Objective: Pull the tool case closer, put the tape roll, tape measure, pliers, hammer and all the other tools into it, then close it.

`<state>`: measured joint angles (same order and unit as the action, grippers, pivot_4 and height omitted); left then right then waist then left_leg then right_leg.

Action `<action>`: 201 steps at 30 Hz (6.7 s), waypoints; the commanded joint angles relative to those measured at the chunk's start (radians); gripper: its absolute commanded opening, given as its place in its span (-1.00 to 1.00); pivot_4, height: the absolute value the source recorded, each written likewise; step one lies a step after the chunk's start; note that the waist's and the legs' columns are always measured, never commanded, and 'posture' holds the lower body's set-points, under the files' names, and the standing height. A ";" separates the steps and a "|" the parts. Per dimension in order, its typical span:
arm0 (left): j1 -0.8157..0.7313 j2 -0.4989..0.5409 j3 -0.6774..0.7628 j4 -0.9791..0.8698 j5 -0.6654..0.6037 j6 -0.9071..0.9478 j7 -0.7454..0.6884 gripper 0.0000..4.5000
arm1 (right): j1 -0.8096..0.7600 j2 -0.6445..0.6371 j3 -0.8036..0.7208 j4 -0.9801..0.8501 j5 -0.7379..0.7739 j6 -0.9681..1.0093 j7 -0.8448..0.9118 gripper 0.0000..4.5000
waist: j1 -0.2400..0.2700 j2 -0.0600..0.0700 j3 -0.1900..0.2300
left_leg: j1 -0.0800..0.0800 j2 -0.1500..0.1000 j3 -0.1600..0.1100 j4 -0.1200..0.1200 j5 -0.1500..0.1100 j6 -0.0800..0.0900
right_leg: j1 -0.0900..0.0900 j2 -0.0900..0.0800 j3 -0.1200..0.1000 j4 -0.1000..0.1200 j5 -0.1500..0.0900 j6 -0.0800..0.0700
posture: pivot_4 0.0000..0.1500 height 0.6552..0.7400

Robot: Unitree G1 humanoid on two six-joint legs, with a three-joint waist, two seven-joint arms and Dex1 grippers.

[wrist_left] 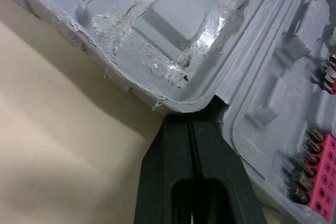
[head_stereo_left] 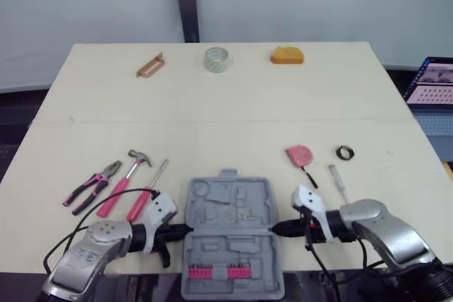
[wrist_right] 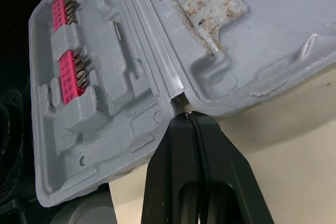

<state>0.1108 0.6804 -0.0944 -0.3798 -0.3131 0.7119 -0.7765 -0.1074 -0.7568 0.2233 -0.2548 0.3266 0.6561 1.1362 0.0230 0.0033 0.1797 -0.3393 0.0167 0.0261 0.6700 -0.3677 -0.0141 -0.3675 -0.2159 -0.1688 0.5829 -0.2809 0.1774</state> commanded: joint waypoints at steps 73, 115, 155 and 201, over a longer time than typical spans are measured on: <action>0.119 0.204 0.722 0.499 -0.135 -0.265 -0.131 1.00 | -0.127 -0.173 -0.547 0.661 0.056 -0.292 0.006 0.99 | -0.045 -0.001 0.001 | 0.001 0.002 0.010 -0.004 -0.002 0.000 | -0.007 0.001 0.008 0.001 0.000 0.000 | 1.00 1.00; -0.644 -0.374 -0.184 0.272 0.057 -0.345 -0.063 1.00 | -0.401 0.095 -0.401 0.762 -0.152 -0.278 -0.534 -0.54 | -0.024 -0.001 0.000 | -0.012 0.001 0.008 0.012 -0.003 0.004 | -0.009 0.002 0.006 0.002 0.001 0.001 | 1.00 1.00; -0.647 -0.379 -0.200 0.240 0.058 -0.304 -0.056 1.00 | -0.430 0.126 -0.393 0.858 -0.185 -0.311 -0.551 -0.54 | -0.025 -0.001 0.000 | -0.012 0.001 0.007 0.012 -0.003 0.004 | -0.009 0.002 0.006 0.002 0.001 0.001 | 1.00 1.00; 0.173 -0.005 0.397 0.112 -0.071 -0.722 -0.254 1.00 | -0.509 0.489 0.282 0.177 -0.085 0.032 -0.273 -0.96 | -0.035 0.000 0.000 | -0.012 0.012 0.006 0.013 -0.006 -0.001 | -0.012 0.013 0.008 0.003 0.002 -0.002 | 1.00 1.00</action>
<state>0.2775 0.6779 0.2758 -0.2605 -0.3842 0.0232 -1.0401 -0.6041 -0.2867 0.4970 -0.0699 0.2460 0.7108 0.8604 -0.0116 0.0030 0.1801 -0.3514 0.0287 0.0322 0.6831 -0.3740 -0.0147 -0.3798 -0.2026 -0.1608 0.5858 -0.2793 0.1755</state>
